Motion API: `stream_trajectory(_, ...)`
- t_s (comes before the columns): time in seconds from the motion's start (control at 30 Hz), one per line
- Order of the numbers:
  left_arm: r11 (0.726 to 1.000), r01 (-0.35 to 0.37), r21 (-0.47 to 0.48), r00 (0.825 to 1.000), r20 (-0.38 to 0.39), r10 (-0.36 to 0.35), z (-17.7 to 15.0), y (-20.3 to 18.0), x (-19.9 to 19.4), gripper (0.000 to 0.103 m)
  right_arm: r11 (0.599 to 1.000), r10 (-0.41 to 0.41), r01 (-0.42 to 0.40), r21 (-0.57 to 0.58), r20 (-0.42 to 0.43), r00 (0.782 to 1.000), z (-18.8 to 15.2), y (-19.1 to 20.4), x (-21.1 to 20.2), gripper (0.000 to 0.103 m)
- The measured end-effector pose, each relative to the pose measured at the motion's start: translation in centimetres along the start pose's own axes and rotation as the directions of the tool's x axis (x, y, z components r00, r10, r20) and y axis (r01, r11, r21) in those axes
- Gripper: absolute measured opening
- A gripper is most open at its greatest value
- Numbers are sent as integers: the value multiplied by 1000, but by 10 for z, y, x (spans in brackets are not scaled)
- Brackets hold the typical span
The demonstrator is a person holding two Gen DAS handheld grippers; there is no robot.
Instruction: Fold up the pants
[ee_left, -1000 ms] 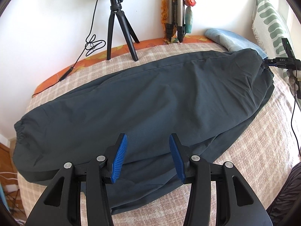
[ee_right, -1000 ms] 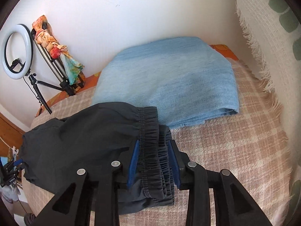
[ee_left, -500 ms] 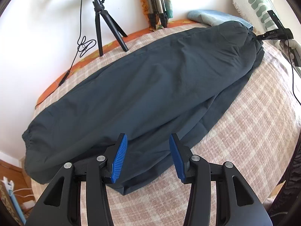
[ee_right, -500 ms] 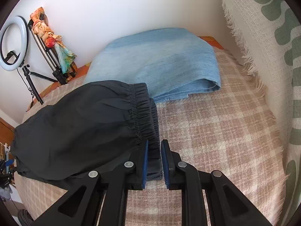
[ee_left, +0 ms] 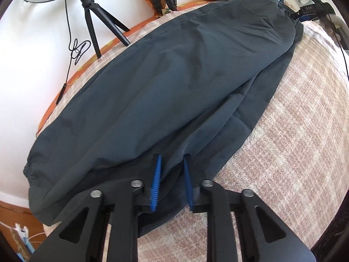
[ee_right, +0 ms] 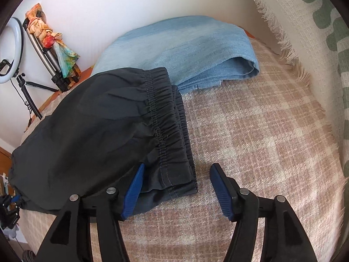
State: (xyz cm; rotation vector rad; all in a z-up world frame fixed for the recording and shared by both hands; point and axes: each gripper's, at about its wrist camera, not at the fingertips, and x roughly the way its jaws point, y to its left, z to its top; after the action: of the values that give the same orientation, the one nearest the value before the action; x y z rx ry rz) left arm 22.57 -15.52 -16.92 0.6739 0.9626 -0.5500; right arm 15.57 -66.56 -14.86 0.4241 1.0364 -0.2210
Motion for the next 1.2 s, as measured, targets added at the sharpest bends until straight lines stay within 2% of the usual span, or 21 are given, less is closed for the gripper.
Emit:
stream_trajectory(0.07,1000,6,20,1000,12,-6,-2,-3,-1,1,1000,7,-7,4,3,1000,2,6,4,70)
stream_trajectory(0.1,1000,6,25,1000,25,-7,-3,-4,-5,1,1000,10,-10,-2,10,1000,2,9,4,58)
stream_trajectory(0.13,1000,0,27,999,38,-1,-4,-5,-10,0,1000,14,-14,-8,7,1000,3,13,6,38)
stream_trajectory(0.2,1000,-15,28,998,65,13,-6,-4,-23,0,1000,-4,4,-5,0,1000,7,19,7,27)
stream_trajectory(0.33,1000,2,-2,995,102,-1,-16,8,-46,0,997,43,-45,57,30,999,19,18,-7,12)
stream_trajectory(0.4,1000,19,-8,995,100,-19,-22,9,-49,0,991,78,-84,103,56,995,23,12,-16,12)
stream_trajectory(0.43,998,54,-13,995,90,-53,-26,9,-46,1,993,73,-78,92,60,996,24,11,-18,13)
stream_trajectory(0.53,994,91,-54,995,54,-88,-35,11,-36,7,1000,-3,3,27,4,1000,18,19,-5,22)
stream_trajectory(0.63,981,150,-126,987,81,-140,-45,25,-43,17,998,-58,58,0,-30,998,9,20,5,32)
stream_trajectory(0.7,980,133,-148,988,101,-119,-53,31,-53,19,995,-98,97,-27,-23,995,5,23,4,38)
stream_trajectory(0.8,977,95,-191,990,120,-73,-63,44,-64,19,990,-126,127,-60,20,992,2,28,-8,38)
stream_trajectory(0.93,967,63,-246,992,125,-33,-61,59,-58,19,978,-168,181,-107,114,979,0,43,-31,38)
stream_trajectory(1.1,956,43,-291,990,141,-1,-53,74,-47,20,958,-102,155,-241,219,970,-4,94,-56,38)
stream_trajectory(1.17,949,27,-315,989,145,21,-52,85,-46,24,937,-27,108,-334,237,971,-6,121,-63,40)
stream_trajectory(1.2,943,23,-331,988,151,29,-53,92,-46,30,921,4,86,-381,230,973,-5,137,-64,44)
